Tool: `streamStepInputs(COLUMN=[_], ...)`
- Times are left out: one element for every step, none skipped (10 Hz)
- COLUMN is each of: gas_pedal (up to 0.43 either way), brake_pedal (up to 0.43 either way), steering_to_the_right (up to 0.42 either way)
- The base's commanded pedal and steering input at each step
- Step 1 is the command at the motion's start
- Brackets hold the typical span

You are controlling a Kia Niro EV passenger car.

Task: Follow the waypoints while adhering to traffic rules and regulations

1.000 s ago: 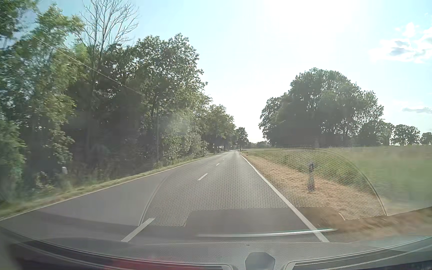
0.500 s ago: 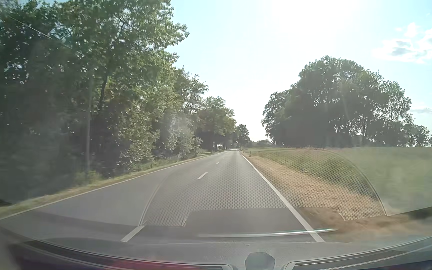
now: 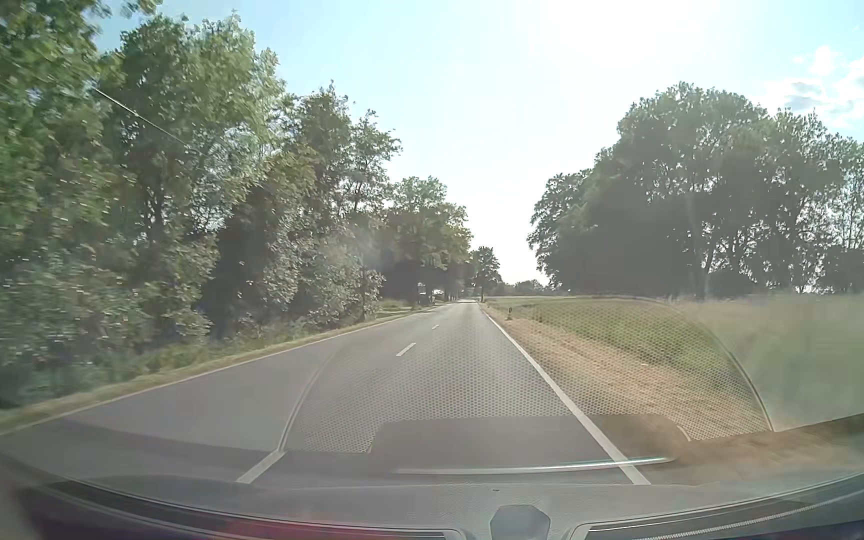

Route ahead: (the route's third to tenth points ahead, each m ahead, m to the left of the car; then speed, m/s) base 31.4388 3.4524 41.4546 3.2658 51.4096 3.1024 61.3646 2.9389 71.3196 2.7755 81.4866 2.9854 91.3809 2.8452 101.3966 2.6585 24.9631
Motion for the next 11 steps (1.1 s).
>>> streamStepInputs(gas_pedal=[0.331, 0.331, 0.331, 0.331, 0.299, 0.268, 0.189, 0.157, 0.157, 0.157, 0.157], brake_pedal=[0.006, 0.006, 0.006, 0.006, 0.006, 0.006, 0.006, 0.006, 0.006, 0.006, 0.006], steering_to_the_right=[0.003, 0.003, 0.003, 0.003, 0.002, 0.001, 0.002, 0.002, 0.002, 0.002, 0.002])
